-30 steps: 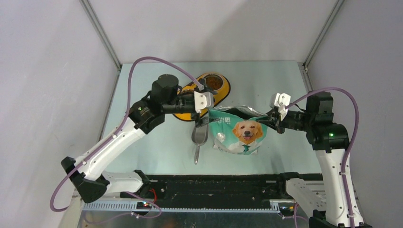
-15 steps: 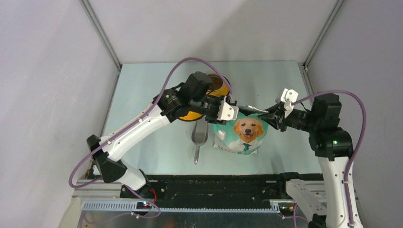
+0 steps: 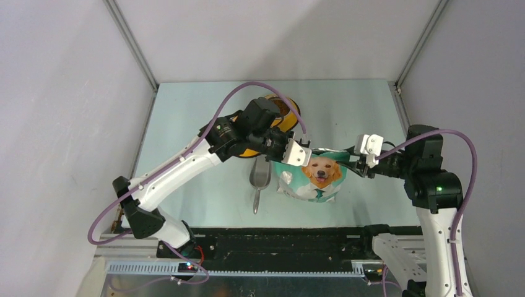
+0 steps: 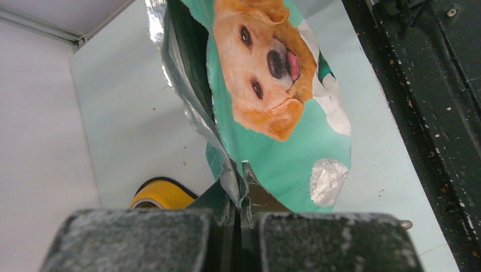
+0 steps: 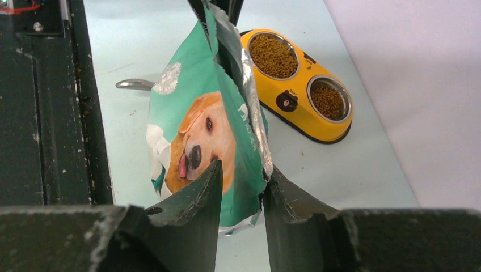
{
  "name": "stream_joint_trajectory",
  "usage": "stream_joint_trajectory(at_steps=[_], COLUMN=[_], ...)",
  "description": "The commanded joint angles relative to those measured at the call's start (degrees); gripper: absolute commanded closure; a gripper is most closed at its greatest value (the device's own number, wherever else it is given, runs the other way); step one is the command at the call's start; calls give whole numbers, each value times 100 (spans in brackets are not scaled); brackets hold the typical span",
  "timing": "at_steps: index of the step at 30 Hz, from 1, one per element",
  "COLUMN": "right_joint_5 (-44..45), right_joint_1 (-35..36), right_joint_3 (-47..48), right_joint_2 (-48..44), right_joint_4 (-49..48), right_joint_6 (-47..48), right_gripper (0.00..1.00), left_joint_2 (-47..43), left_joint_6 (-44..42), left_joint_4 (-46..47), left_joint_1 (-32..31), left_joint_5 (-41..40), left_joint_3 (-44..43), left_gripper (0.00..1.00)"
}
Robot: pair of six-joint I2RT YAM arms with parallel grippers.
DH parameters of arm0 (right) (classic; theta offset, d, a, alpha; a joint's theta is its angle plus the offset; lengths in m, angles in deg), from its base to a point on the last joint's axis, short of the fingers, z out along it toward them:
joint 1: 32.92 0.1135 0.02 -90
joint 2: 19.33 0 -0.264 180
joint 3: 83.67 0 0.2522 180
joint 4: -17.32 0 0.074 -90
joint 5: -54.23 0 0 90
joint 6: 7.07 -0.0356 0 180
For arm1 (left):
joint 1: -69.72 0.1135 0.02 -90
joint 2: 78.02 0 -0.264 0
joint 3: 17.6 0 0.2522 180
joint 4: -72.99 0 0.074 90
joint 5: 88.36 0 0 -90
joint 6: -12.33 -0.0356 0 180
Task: Serve the pet food
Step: Adjust the pet food bag at the center of the board, then close the pet food bag at the center of the board.
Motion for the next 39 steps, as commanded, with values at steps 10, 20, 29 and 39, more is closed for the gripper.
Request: stream_joint_trajectory(at_steps=[10,20,29,39], right_joint_5=[-687,-143,129,488], right_joint_1=[283,723,1245,1394], right_joint_3=[164,320,325,295], right_joint_2=[2,207,406,66], right_joint_4=[389,180,143,-583], right_joint_6=[834,146,234,-604], right_gripper=[76,80,59,100], left_joint_2=[-218,-281,-245,-382], left_joint_6=[-146,-181,-104,156], left_joint_4=[-178,-203,-197,-41], left_joint_1=[20,20,18,25], left_joint_5=[172,205,277,155], left_joint_3=[-439,-398,-370,-166], left_gripper=[100,100,100,98])
